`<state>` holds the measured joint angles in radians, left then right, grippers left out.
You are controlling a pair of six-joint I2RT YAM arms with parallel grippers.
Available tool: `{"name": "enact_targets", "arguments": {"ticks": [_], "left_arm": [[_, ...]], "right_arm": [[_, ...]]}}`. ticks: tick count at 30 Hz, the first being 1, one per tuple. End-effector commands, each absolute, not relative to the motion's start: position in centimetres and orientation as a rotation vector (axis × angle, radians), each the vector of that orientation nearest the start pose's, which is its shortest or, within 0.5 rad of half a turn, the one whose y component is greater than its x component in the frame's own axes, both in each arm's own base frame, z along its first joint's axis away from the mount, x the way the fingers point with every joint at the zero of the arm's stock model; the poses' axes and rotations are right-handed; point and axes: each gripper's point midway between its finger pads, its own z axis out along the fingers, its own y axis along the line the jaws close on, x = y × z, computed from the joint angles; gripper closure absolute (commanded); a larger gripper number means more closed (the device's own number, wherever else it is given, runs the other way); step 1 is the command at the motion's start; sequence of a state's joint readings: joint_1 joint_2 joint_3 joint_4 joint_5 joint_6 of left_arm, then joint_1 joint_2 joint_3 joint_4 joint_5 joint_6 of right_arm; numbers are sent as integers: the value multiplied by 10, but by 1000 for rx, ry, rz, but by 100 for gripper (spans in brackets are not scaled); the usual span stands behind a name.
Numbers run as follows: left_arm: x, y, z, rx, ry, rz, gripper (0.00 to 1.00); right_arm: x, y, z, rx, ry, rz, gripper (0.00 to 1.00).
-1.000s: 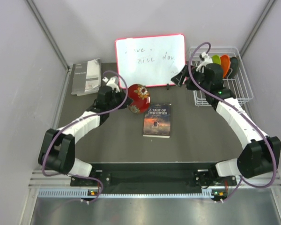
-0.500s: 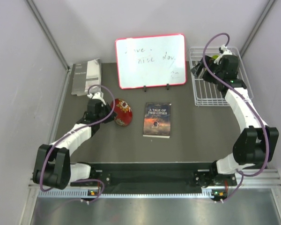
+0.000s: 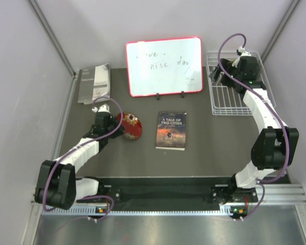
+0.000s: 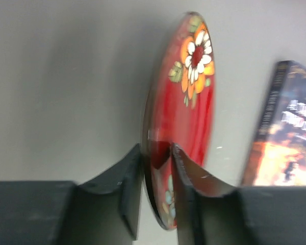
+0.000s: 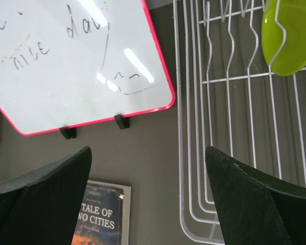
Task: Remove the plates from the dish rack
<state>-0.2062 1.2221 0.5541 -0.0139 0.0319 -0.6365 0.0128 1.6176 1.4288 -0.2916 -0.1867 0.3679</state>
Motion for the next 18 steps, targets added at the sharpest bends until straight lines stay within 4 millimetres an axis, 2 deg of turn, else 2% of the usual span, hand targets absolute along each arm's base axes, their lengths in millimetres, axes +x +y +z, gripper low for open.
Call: {"name": "enact_targets", "arguments": {"ticks": [1, 2, 4, 9, 10, 18], "left_arm": [[311, -83, 60, -508, 2280, -382, 63], [310, -83, 58, -510, 2286, -379, 57], [310, -81, 55, -517, 2291, -366, 51], [311, -80, 55, -517, 2292, -355, 48], [310, -79, 54, -519, 2297, -346, 45], [310, -75, 51, -512, 2309, -314, 39]], "right_arm": [[492, 37, 258, 241, 2019, 322, 7], [493, 36, 256, 243, 2025, 313, 7], [494, 33, 256, 242, 2025, 295, 7], [496, 30, 254, 237, 2031, 267, 8], [497, 12, 254, 273, 2024, 234, 7], [504, -3, 244, 287, 2043, 145, 7]]}}
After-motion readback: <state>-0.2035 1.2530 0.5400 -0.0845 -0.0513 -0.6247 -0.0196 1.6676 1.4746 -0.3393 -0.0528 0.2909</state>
